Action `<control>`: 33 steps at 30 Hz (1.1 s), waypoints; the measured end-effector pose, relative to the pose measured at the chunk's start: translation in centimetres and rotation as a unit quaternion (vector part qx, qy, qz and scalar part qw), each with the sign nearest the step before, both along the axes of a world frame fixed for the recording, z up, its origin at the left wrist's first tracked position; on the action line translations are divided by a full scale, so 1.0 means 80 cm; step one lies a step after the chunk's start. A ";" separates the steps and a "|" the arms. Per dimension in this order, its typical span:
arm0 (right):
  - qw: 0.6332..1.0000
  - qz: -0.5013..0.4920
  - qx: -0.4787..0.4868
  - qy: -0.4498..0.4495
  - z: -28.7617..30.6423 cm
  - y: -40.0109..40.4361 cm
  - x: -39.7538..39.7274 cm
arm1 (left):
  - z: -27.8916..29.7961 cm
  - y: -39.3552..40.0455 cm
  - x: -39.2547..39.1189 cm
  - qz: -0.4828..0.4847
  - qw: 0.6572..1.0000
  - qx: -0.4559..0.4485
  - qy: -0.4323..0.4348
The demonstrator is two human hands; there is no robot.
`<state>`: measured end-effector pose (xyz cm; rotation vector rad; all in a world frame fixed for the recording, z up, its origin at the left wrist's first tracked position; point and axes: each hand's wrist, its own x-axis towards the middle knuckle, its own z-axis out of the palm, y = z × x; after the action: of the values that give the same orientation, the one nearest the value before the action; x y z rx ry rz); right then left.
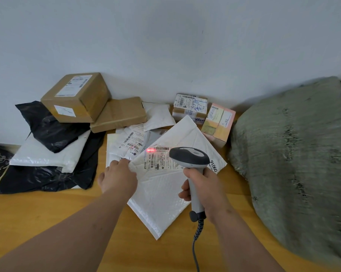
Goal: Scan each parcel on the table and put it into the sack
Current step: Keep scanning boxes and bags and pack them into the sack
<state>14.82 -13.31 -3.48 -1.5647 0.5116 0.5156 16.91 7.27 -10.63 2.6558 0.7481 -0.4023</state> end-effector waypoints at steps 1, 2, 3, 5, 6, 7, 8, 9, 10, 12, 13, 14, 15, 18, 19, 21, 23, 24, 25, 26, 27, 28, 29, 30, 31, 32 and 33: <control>1.000 0.001 0.000 -0.001 0.000 -0.001 -0.001 | 0.001 -0.001 -0.001 0.002 1.000 -0.002 -0.002; 1.000 0.002 0.000 -0.003 0.001 -0.002 -0.002 | 0.003 -0.001 -0.002 0.003 1.000 -0.003 -0.005; 1.000 0.004 0.001 -0.005 0.002 -0.003 -0.003 | 0.005 -0.002 -0.003 0.005 1.000 -0.006 -0.009; 1.000 0.005 0.006 -0.009 0.004 -0.005 -0.005 | 0.009 -0.004 -0.005 0.010 1.000 -0.011 -0.019; 1.000 0.005 0.010 -0.010 0.005 -0.007 -0.006 | 0.012 -0.006 -0.006 0.011 1.000 -0.015 -0.023; 1.000 0.006 0.012 -0.011 0.006 -0.008 -0.007 | 0.015 -0.007 -0.007 0.012 0.999 -0.018 -0.026; 1.000 0.006 0.014 -0.013 0.007 -0.010 -0.008 | 0.018 -0.008 -0.008 0.012 0.999 -0.021 -0.028; 1.000 0.006 0.015 -0.015 0.009 -0.012 -0.010 | 0.021 -0.010 -0.010 0.013 0.999 -0.025 -0.031; 1.000 0.007 0.016 -0.017 0.010 -0.014 -0.012 | 0.025 -0.012 -0.012 0.014 0.999 -0.030 -0.034; 1.000 0.006 0.019 -0.021 0.011 -0.017 -0.016 | 0.032 -0.015 -0.017 0.016 0.998 -0.039 -0.039; 0.999 0.005 0.022 -0.023 0.012 -0.019 -0.018 | 0.035 -0.017 -0.021 0.018 0.998 -0.045 -0.043; 0.999 0.005 0.025 -0.025 0.013 -0.021 -0.021 | 0.038 -0.019 -0.024 0.020 0.997 -0.055 -0.050; 0.999 0.005 0.027 -0.027 0.014 -0.023 -0.023 | 0.041 -0.020 -0.028 0.022 0.996 -0.067 -0.061; 0.999 0.008 0.036 -0.034 0.019 -0.030 -0.033 | 0.056 -0.029 -0.042 0.029 0.991 -0.086 -0.100; 0.999 0.009 0.039 -0.037 0.021 -0.032 -0.037 | 0.064 -0.034 -0.047 0.028 0.989 -0.085 -0.117; 0.998 0.013 0.039 -0.045 0.026 -0.037 -0.046 | 0.081 -0.043 -0.057 0.027 0.984 -0.084 -0.156; 0.997 0.021 0.030 -0.063 0.031 -0.043 -0.054 | 0.101 -0.053 -0.064 0.031 0.976 -0.091 -0.198; 0.997 0.027 0.024 -0.074 0.034 -0.046 -0.057 | 0.112 -0.059 -0.067 0.035 0.970 -0.095 -0.220; 0.996 0.030 0.019 -0.086 0.038 -0.050 -0.060 | 0.123 -0.064 -0.069 0.039 0.964 -0.099 -0.244; 0.995 0.030 0.017 -0.099 0.043 -0.055 -0.064 | 0.135 -0.070 -0.071 0.040 0.957 -0.102 -0.269; 0.994 0.026 0.016 -0.109 0.049 -0.059 -0.067 | 0.146 -0.075 -0.073 0.036 0.950 -0.105 -0.293; 0.993 0.019 0.016 -0.118 0.056 -0.064 -0.071 | 0.158 -0.081 -0.074 0.031 0.943 -0.109 -0.314; 0.992 0.011 0.015 -0.126 0.064 -0.069 -0.076 | 0.169 -0.086 -0.075 0.027 0.936 -0.114 -0.332; 0.991 0.003 0.012 -0.136 0.072 -0.074 -0.079 | 0.180 -0.091 -0.075 0.026 0.928 -0.121 -0.350; 0.989 -0.005 0.006 -0.147 0.081 -0.079 -0.082 | 0.191 -0.095 -0.074 0.027 0.921 -0.127 -0.368; 0.987 -0.012 -0.001 -0.158 0.090 -0.084 -0.085 | 0.201 -0.099 -0.073 0.028 0.913 -0.132 -0.385; 0.986 -0.019 -0.005 -0.166 0.099 -0.088 -0.087 | 0.211 -0.102 -0.071 0.030 0.905 -0.138 -0.400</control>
<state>7.84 -20.38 4.46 -1.6072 0.2877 0.2143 11.24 -0.92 6.21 2.2113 0.4488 0.5447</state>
